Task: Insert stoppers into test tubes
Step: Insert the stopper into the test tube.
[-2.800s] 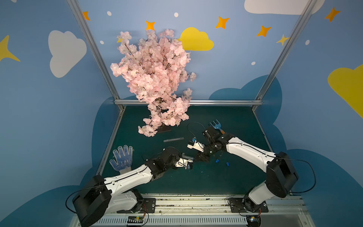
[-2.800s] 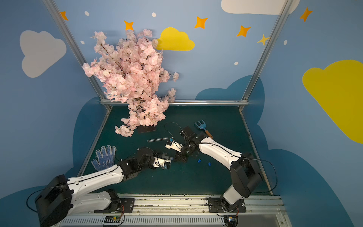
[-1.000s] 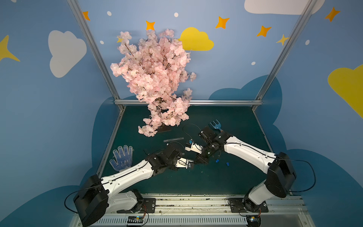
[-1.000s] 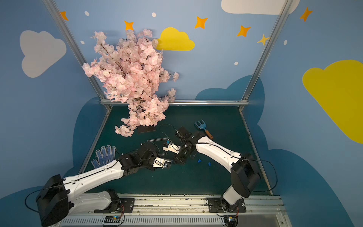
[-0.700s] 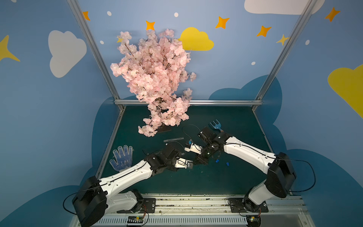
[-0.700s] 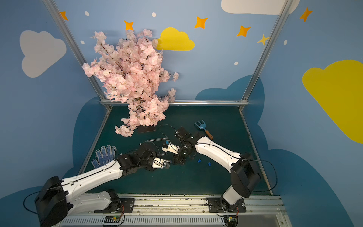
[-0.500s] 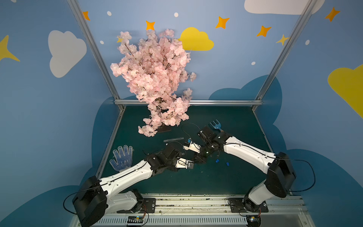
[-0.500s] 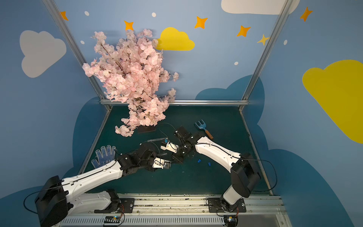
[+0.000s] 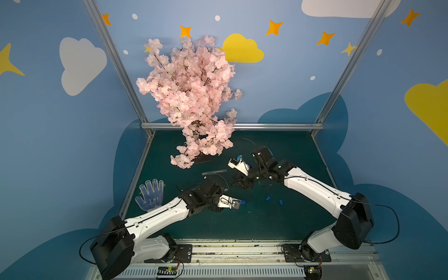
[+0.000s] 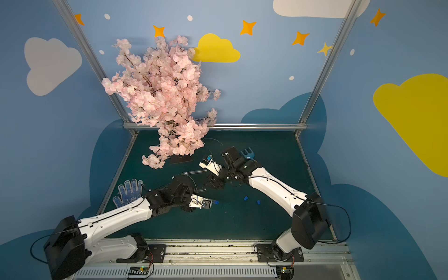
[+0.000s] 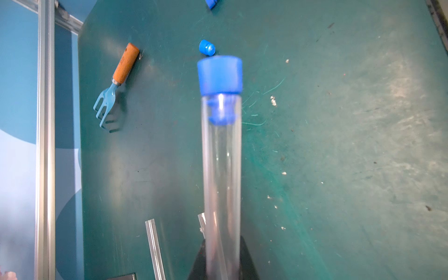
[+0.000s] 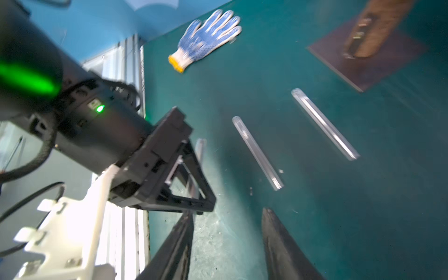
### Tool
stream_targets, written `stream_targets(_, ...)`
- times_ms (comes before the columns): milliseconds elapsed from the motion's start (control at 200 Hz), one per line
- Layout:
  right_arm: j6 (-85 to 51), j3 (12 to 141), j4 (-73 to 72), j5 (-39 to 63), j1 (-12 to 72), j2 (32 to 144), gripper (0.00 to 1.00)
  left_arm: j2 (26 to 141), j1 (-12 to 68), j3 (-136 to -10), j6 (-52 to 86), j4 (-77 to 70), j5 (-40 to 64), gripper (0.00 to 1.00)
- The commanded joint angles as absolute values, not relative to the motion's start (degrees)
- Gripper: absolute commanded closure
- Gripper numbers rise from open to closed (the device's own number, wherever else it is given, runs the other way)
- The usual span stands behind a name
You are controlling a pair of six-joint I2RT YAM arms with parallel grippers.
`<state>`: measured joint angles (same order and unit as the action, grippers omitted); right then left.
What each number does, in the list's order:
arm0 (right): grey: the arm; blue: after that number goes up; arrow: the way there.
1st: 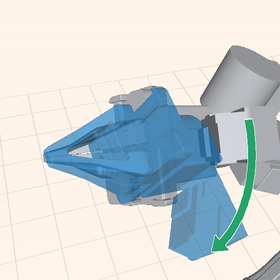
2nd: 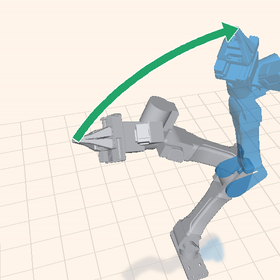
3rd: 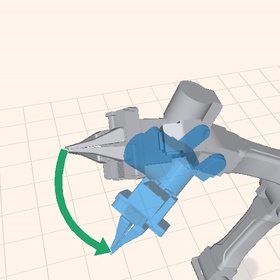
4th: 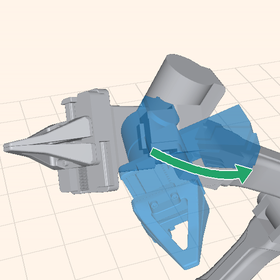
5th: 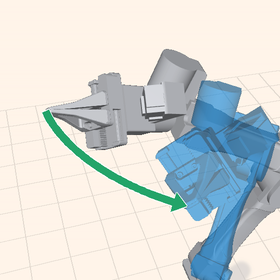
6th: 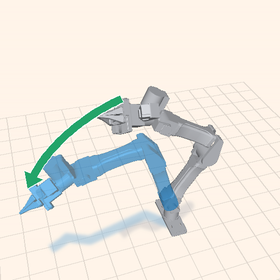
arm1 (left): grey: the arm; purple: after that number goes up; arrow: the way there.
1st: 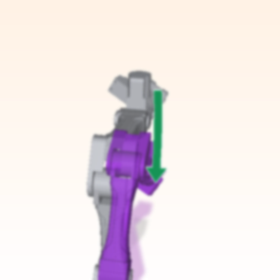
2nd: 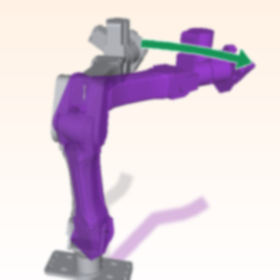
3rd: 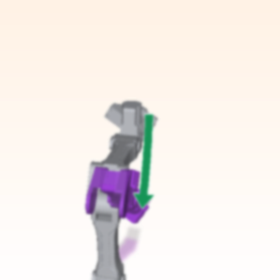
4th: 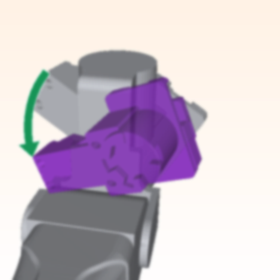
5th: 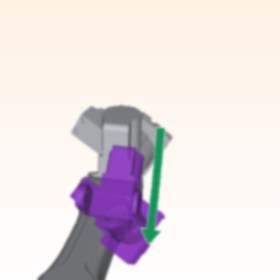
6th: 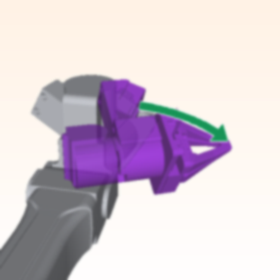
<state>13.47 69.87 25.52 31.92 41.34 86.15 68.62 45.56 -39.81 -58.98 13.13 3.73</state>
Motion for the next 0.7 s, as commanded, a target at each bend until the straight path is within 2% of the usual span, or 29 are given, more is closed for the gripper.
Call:
stream_targets(0,3.7,67.2,21.8,30.5,37.5,82.8,0.56,68.0,44.1,-38.4,-55.0,10.6,5.3,0.98)
stream_targets(215,-11.9,59.1,19.3,28.4,33.6,75.4,0.64,65.2,39.8,-35.4,-45.3,3.4,5.7,0.98)
stream_targets(456,-29.6,54.9,17.0,38.0,33.5,73.1,0.70,64.7,37.1,-35.2,-38.6,1.7,8.5,0.98)
stream_targets(561,-31.8,53.4,15.2,40.6,33.7,73.2,0.73,64.6,36.3,-35.3,-37.2,1.3,11.0,0.98)
stream_targets(696,-32.2,54.0,14.5,42.6,33.6,74.1,0.72,64.2,35.9,-35.6,-36.8,1.1,12.7,0.98)
